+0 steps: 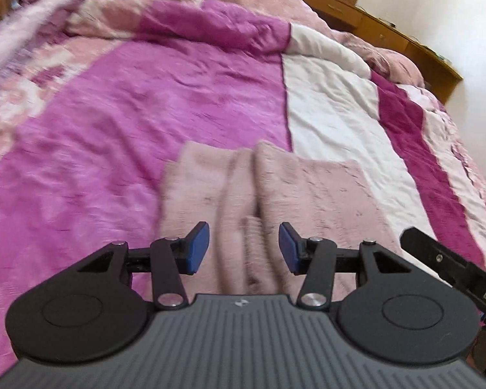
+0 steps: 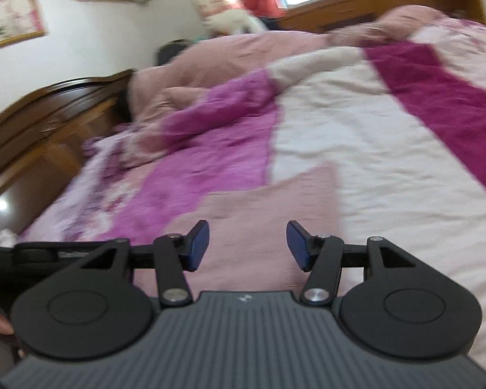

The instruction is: Fold small clothes

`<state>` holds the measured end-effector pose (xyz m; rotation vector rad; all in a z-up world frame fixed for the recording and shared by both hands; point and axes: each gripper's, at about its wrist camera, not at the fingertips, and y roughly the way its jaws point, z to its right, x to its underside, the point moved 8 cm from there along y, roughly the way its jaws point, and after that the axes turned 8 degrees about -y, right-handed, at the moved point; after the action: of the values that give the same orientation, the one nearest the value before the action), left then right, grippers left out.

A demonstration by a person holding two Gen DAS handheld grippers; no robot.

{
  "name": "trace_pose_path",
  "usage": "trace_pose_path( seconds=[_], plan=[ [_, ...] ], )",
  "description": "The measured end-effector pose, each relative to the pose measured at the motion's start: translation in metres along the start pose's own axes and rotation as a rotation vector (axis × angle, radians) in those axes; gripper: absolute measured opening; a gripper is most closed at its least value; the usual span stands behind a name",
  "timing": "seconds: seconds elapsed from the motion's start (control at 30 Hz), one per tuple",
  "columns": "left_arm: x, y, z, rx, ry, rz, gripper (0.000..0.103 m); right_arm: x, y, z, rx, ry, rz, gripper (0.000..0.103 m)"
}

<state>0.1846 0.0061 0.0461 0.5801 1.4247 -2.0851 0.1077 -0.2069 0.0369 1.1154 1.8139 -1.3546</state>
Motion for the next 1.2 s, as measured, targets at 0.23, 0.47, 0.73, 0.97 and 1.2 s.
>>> trace_pose_path(
  seconds=[0.23,0.47,0.73,0.97,1.2],
  plan=[
    [0.004,0.04,0.0,-0.035,-0.024,-0.042,0.056,0.012,0.008,0.05,0.132,0.039,-0.032,0.057],
    [0.005,0.042,0.011,0.114,-0.101,-0.048,0.07,0.031,0.019,0.066,0.172,0.058,-0.081,0.056],
    [0.016,0.054,0.024,0.051,0.019,0.004,0.07,0.033,0.018,0.066,0.159,0.07,-0.074,0.056],
    [0.025,0.059,0.03,0.02,0.062,0.045,0.062,0.036,0.02,0.067,0.164,0.065,-0.073,0.056],
    [0.017,0.042,0.04,0.075,0.062,0.145,0.024,0.034,0.021,0.06,0.126,0.073,-0.061,0.056]
  ],
)
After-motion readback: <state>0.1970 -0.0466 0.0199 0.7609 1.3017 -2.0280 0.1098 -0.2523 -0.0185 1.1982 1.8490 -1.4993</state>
